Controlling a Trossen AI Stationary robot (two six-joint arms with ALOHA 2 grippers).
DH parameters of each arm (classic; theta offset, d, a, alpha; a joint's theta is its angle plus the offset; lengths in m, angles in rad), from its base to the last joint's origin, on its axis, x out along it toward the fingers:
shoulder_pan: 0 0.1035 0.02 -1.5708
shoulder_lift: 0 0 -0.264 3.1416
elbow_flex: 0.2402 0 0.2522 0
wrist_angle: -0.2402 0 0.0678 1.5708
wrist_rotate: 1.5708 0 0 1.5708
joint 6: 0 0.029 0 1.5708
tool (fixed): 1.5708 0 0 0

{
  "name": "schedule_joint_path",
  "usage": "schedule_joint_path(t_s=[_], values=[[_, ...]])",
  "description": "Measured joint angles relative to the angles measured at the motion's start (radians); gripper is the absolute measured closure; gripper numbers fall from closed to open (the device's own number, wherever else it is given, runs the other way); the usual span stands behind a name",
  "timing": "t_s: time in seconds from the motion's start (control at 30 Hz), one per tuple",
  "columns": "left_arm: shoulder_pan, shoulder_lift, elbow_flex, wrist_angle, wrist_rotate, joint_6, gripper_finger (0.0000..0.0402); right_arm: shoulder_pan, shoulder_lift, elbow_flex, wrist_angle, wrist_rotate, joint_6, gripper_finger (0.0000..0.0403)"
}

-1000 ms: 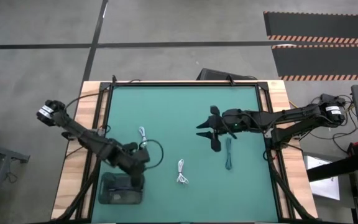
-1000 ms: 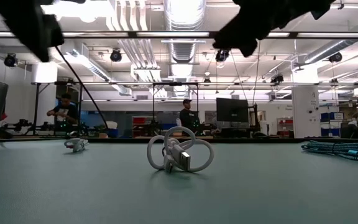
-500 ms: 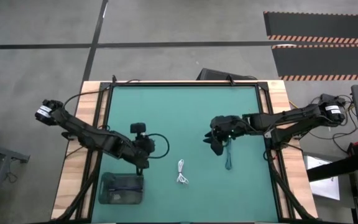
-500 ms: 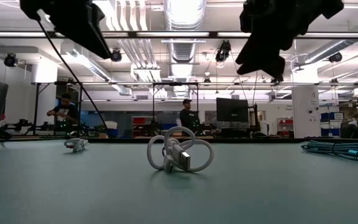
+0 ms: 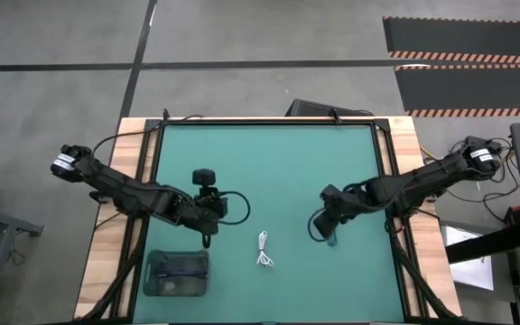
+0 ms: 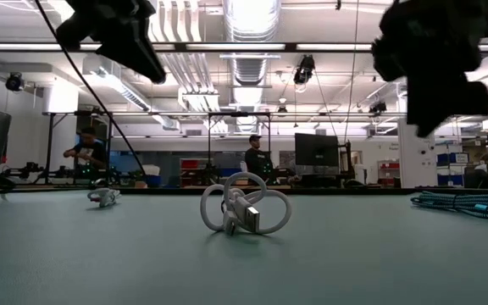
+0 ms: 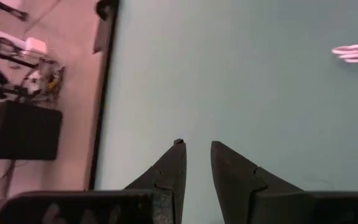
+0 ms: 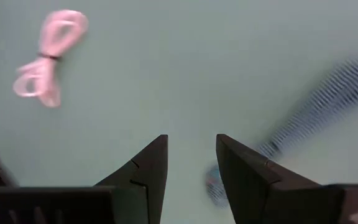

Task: Pick and place USB-C Cables
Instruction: Put the blue black charger cable into the black bin

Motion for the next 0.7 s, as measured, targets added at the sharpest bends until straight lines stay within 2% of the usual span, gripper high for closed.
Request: schedule_joint_path(t_s=[0.23,0.4,0.7], values=[[0.019,0.0,0.0,0.0,-0.026,0.0,0.0343,0.008,0.0,0.0,-0.163,0.005,0.168,0.0275],[0.025,0.0,-0.001,0.0,-0.053,0.0,0.0343,0.008,0.001,0.0,-0.253,0.052,0.252,0.0275],[0.034,0.0,-0.001,0.0,-0.099,0.016,0.0343,0.008,0.106,0.049,-0.261,0.054,0.252,0.0275]])
